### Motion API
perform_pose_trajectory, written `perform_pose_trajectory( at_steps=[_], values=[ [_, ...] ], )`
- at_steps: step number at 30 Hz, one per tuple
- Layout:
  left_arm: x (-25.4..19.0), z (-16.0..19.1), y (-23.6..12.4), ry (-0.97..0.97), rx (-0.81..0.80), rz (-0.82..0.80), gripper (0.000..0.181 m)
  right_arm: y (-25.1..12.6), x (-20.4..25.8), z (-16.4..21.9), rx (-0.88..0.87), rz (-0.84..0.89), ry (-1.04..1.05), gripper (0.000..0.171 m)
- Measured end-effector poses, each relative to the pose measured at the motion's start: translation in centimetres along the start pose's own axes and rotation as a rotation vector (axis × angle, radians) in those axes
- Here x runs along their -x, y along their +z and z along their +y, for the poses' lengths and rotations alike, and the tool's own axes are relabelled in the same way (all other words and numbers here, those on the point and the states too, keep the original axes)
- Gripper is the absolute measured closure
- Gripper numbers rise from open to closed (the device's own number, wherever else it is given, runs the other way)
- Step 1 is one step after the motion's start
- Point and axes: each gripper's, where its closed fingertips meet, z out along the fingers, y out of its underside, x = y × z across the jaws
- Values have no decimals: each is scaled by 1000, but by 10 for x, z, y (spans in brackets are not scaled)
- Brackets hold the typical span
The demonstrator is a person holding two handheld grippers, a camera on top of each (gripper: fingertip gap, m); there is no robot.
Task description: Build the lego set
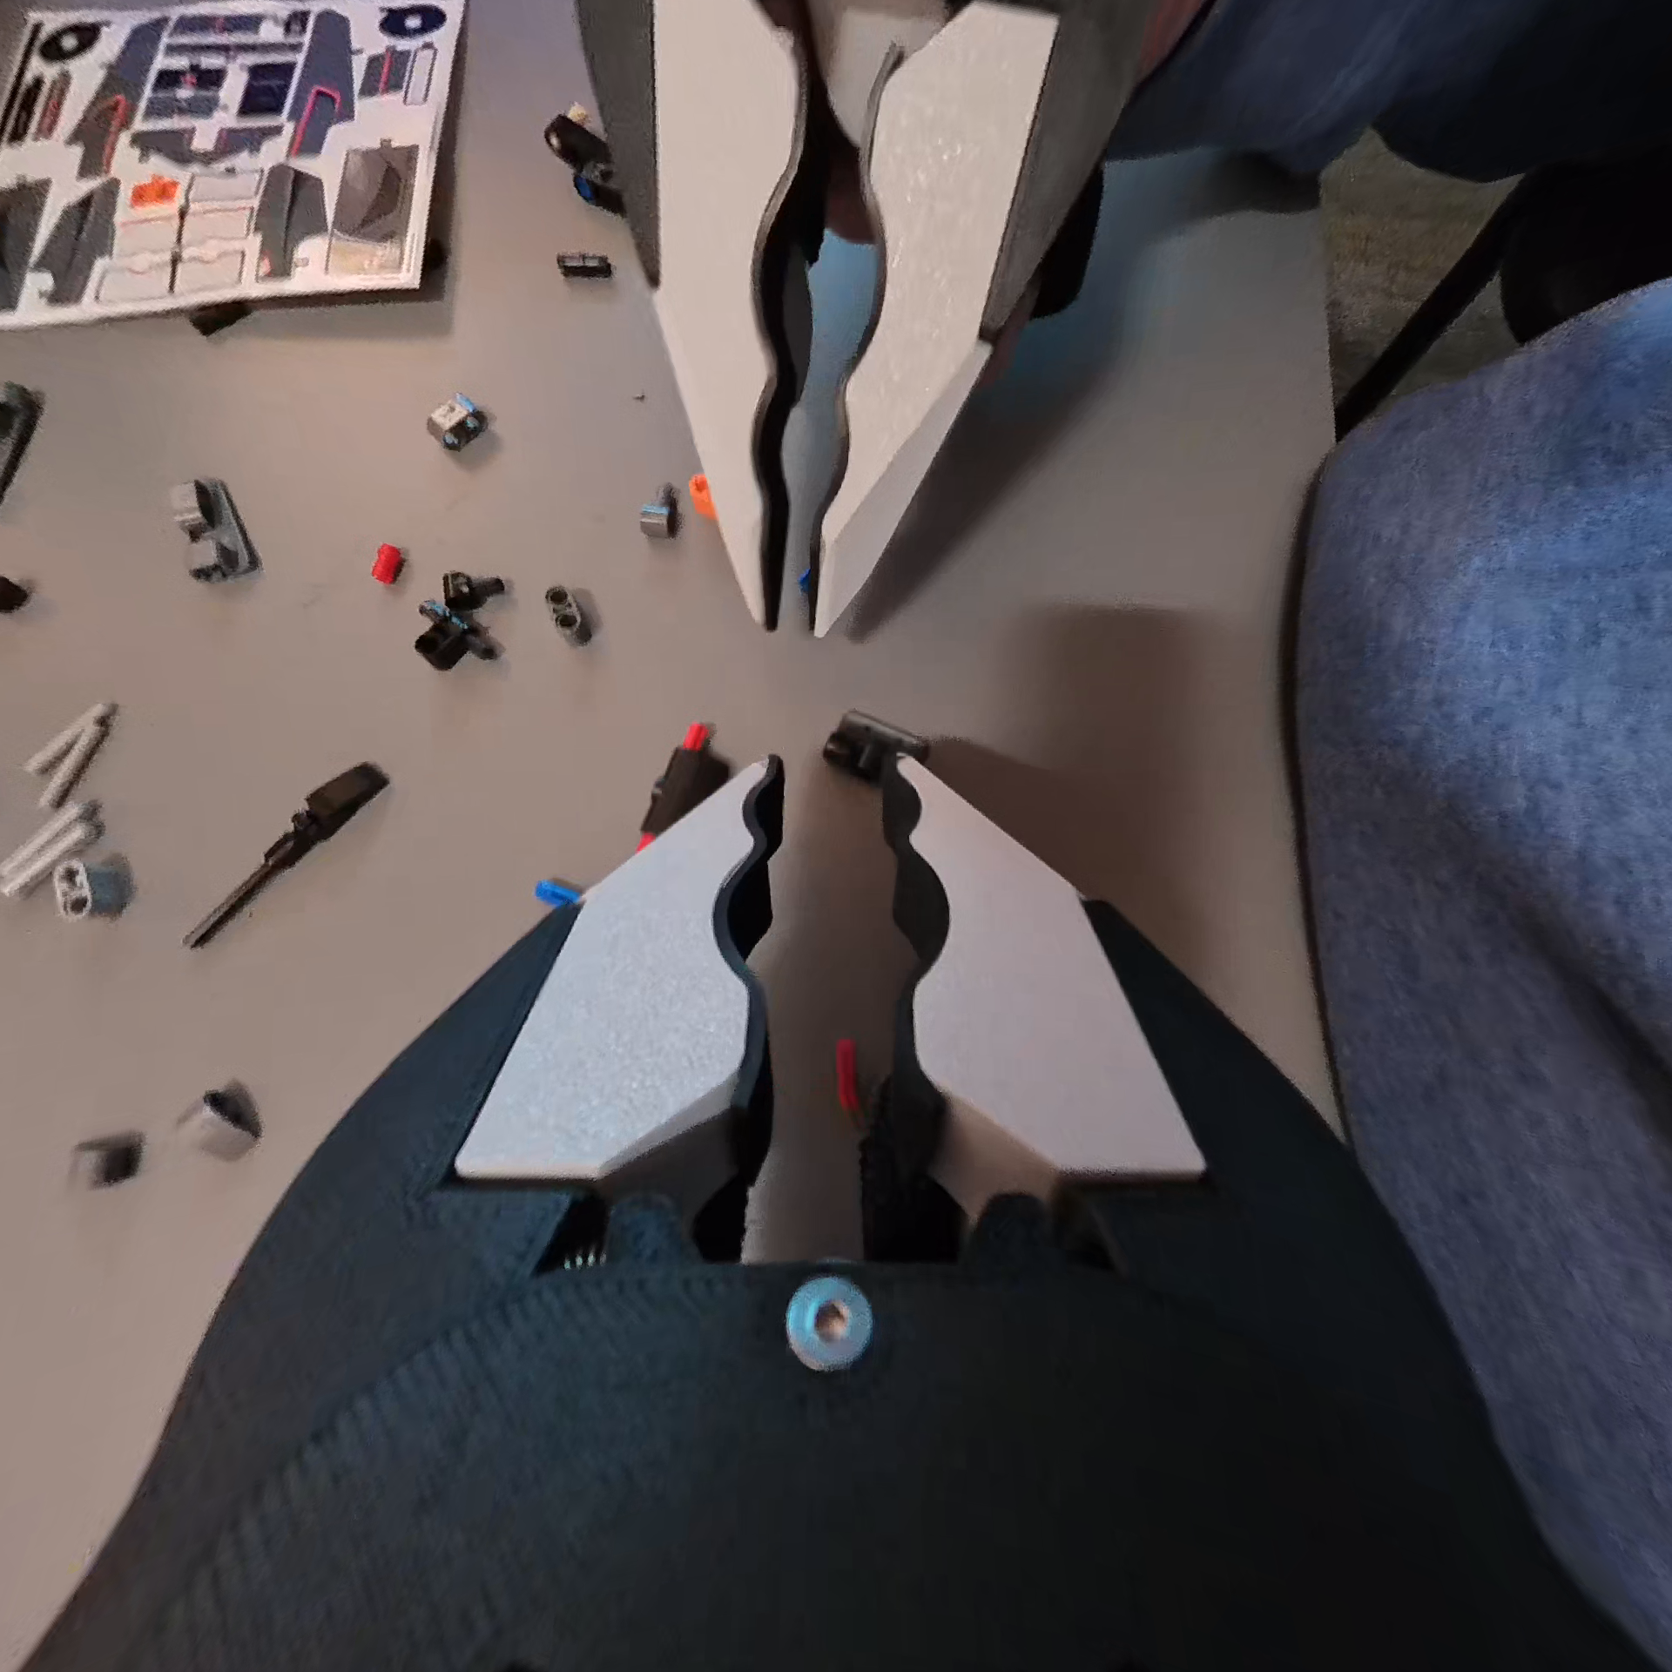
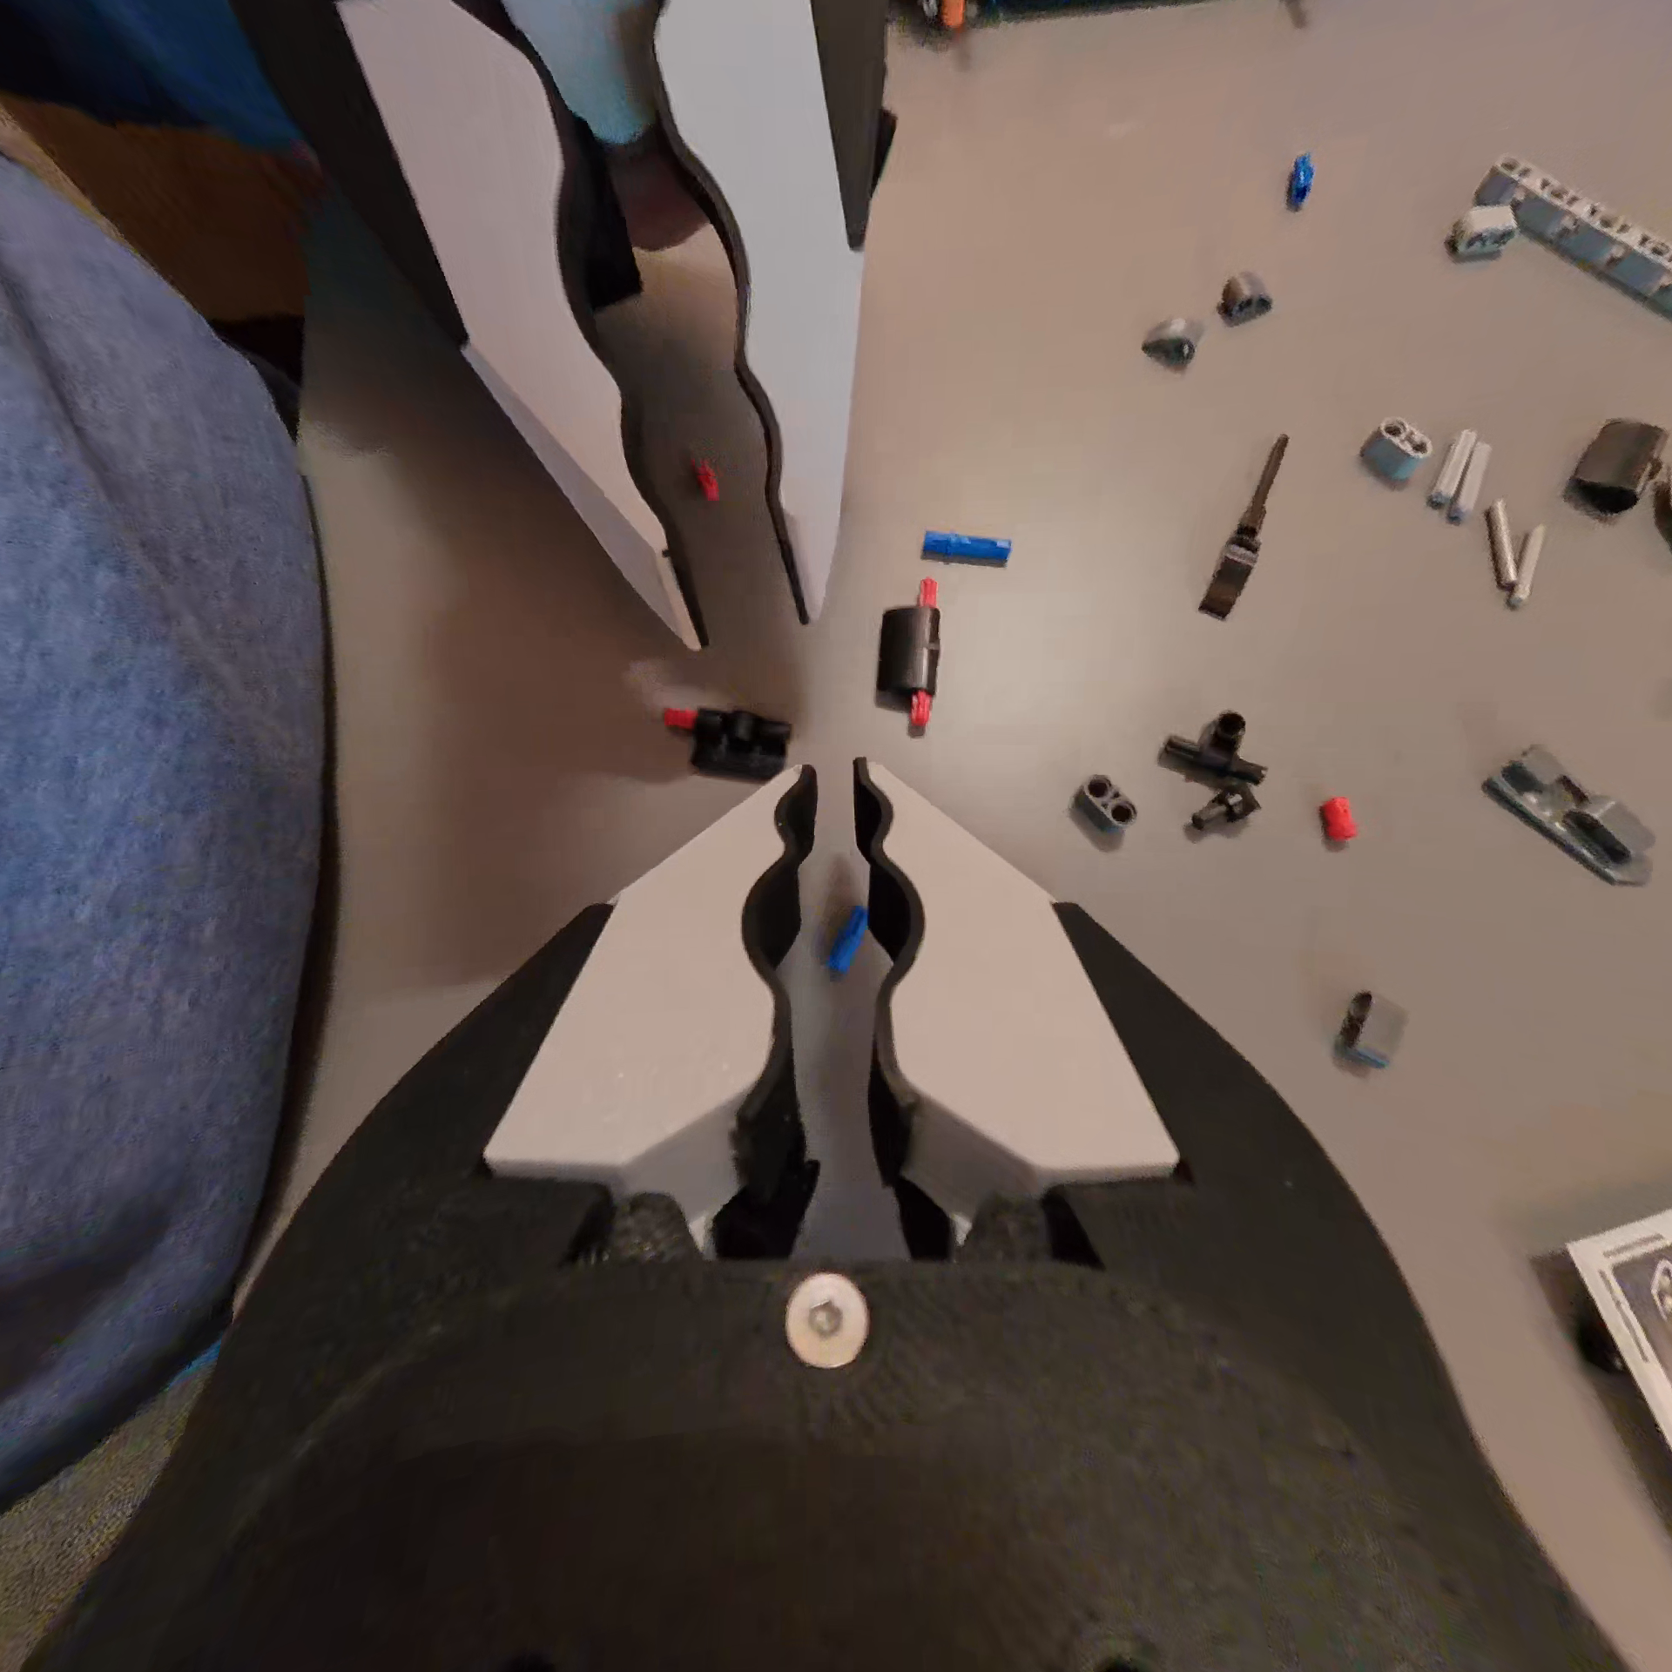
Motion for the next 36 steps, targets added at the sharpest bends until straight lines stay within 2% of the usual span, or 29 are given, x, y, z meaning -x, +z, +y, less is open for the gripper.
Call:
perform_pose_trajectory(
  at_steps=[7,14,18,24,28,32,36],
  values=[
    [13,18,-39,-103,-34,-74,152,8,21,-25,-44,-44,-28,163],
    [21,46,-75,-218,-71,-141,164,42,43,-45,-33,-86,-60,151],
    [12,60,-73,-191,-13,-140,166,60,39,-49,-6,-66,-73,153],
    [2,61,-61,-140,8,-111,166,83,30,-40,97,-53,-89,157],
    [1,68,-56,-93,52,-117,165,86,33,-42,107,-71,-87,169],
    [-2,66,-52,-61,46,-100,162,86,35,-43,107,-83,-83,170],
    [5,61,-51,31,40,-173,161,81,39,-52,55,-131,-15,170]
  ],
)
